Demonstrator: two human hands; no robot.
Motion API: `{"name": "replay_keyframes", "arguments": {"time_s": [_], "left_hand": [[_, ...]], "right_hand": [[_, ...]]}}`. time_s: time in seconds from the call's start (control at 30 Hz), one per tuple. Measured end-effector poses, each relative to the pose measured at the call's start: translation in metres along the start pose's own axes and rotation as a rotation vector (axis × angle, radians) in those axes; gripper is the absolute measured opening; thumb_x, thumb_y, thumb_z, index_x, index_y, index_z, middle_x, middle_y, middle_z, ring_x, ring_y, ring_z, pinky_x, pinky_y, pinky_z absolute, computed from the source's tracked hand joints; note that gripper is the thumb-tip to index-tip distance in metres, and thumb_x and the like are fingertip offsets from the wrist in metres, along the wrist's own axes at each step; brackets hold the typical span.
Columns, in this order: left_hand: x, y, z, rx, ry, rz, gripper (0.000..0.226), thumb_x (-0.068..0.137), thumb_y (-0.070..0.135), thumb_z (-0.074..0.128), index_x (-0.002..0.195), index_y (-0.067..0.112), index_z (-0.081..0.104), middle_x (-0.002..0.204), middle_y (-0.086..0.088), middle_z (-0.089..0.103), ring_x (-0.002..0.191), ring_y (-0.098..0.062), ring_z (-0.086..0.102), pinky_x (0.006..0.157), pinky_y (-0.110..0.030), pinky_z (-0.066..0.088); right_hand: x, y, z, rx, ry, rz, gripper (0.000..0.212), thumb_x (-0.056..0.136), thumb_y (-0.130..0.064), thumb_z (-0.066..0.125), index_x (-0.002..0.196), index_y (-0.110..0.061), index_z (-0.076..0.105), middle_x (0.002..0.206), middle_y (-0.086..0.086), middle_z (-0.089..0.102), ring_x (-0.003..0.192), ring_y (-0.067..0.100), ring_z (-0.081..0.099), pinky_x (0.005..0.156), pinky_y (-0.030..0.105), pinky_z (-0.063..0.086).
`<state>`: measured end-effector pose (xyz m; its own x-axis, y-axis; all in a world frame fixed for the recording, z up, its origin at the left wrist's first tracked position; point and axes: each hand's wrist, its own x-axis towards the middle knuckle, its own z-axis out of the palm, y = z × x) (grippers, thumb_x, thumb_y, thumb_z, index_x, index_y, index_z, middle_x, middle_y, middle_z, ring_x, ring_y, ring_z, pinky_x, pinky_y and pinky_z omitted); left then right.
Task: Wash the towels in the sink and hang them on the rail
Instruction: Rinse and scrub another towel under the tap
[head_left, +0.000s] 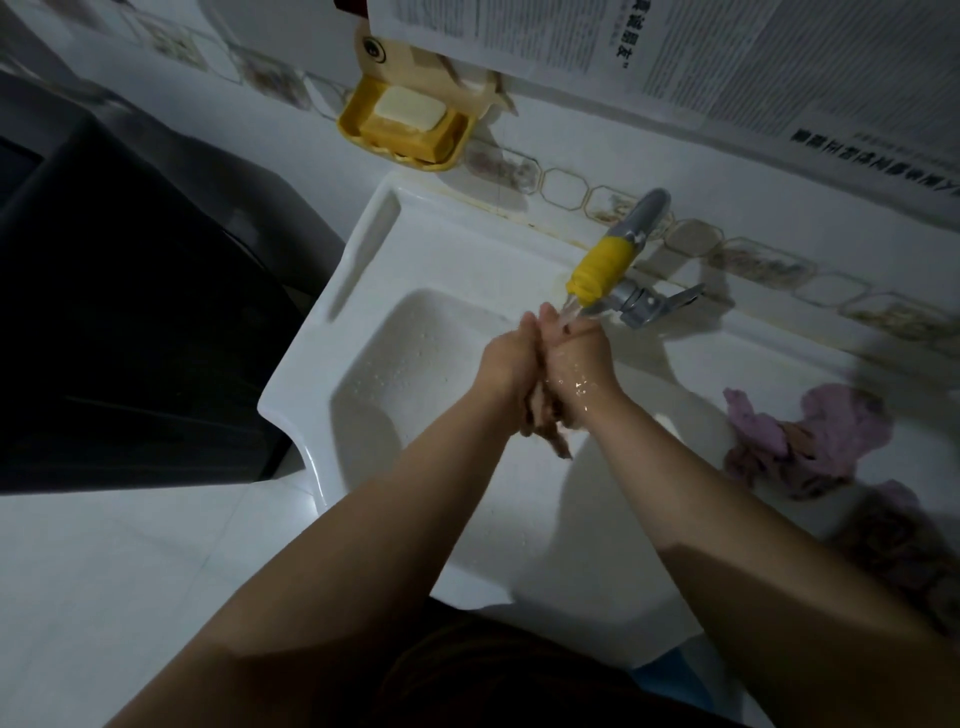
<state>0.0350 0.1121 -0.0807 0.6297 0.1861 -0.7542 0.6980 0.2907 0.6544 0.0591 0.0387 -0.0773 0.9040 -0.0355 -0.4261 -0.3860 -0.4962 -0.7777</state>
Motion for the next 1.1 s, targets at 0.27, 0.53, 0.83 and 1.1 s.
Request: {"name": "replay_keyframes", "arguments": {"time_s": [0.27, 0.53, 0.83, 1.1], "left_hand": [[-0.004, 0.003, -0.017, -0.038, -0.282, -0.241, 0.048, 0.099, 0.042, 0.047, 0.084, -0.001, 0.062, 0.074, -0.017, 0.066, 0.057, -0.023, 0.064, 0.053, -0.028, 0.055], [0.024, 0.021, -0.078, 0.254, -0.307, -0.092, 0.049, 0.085, 0.016, 0.07, 0.129, 0.02, 0.051, 0.116, -0.017, 0.062, 0.081, -0.031, 0.063, 0.056, -0.038, 0.055], [0.023, 0.046, -0.088, 0.85, -0.46, 0.106, 0.022, 0.088, 0.028, 0.068, 0.098, 0.009, 0.065, 0.065, -0.014, 0.054, 0.036, -0.02, 0.042, 0.036, -0.021, 0.037], [0.02, 0.018, -0.048, 0.055, -0.203, 0.071, 0.028, 0.1, 0.019, 0.035, 0.084, 0.007, 0.054, 0.037, -0.014, 0.046, 0.027, -0.023, 0.041, 0.039, -0.027, 0.038]], "right_hand": [[0.028, 0.019, -0.004, -0.246, -0.018, -0.028, 0.037, 0.093, -0.049, 0.048, 0.091, -0.014, 0.061, 0.101, 0.014, 0.068, 0.096, 0.031, 0.062, 0.085, 0.039, 0.05], [0.027, 0.025, -0.053, -0.176, -0.65, -0.075, 0.038, 0.08, -0.015, 0.075, 0.112, -0.013, 0.053, 0.103, 0.011, 0.068, 0.074, 0.022, 0.067, 0.056, 0.033, 0.056], [0.025, -0.002, -0.093, -0.493, -0.669, -0.008, 0.023, 0.087, -0.035, 0.065, 0.083, -0.013, 0.061, 0.057, 0.007, 0.061, 0.052, 0.02, 0.058, 0.047, 0.022, 0.036], [0.004, 0.002, -0.039, 0.073, -0.237, -0.17, 0.016, 0.088, -0.018, 0.063, 0.076, -0.019, 0.053, 0.052, -0.009, 0.056, 0.045, 0.004, 0.05, 0.04, 0.017, 0.037]]}}
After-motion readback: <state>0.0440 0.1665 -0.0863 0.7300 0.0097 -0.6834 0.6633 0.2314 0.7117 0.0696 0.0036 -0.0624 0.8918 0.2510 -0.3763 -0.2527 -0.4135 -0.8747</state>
